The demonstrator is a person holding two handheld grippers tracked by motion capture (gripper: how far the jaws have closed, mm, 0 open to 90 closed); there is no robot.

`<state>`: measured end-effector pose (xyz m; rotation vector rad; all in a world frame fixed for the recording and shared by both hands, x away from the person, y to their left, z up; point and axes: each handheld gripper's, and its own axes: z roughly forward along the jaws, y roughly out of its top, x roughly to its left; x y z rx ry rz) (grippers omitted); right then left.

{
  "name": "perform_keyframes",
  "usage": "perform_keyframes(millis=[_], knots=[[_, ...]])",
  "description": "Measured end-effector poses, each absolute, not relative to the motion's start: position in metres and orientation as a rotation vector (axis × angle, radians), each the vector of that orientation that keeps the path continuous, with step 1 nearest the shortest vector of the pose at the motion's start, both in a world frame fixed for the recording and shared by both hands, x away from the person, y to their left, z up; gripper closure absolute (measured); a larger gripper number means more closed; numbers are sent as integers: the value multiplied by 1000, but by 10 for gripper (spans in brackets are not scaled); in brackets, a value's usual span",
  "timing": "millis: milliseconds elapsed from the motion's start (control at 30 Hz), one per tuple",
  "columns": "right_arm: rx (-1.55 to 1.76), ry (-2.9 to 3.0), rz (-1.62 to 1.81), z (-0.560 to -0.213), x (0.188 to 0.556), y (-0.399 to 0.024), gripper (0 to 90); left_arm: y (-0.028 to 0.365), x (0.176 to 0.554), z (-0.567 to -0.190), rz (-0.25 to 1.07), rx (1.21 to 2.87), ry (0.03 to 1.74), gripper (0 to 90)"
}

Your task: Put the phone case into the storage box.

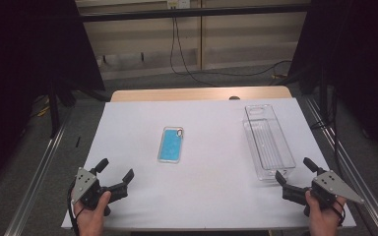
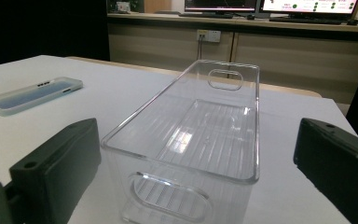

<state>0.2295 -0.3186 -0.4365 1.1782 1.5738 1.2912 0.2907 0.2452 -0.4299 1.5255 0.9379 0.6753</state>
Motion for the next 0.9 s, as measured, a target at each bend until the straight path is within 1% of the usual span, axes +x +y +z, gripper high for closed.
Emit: perform_keyframes(millis=[267,433,467,600,667,833,867,900], knots=[[1179,1568,1280,-436,226,-319,0,236,298,-430,633,1542,933,31],[1180,1574,1280,-436,225,-319,1,233,303,-432,651,1553,937,20],[1178,1574,1280,-436,225,-319,1,233,304,-435,631,1551,949,22],[1181,1579,1282,-436,226,-319,2,233,307,-434,618,1544,957,25],[1178,1577,1283,-436,225,-319,2,228,314,-432,585,1550,952,31],[1179,1573,1278,-436,225,-319,2,220,319,-431,598,1563,929,18],[1180,1573,1280,-436,225,-319,2,217,320,-432,570,1560,933,18],[1178,1574,1279,-436,225,-319,2,216,321,-432,574,1565,930,16]])
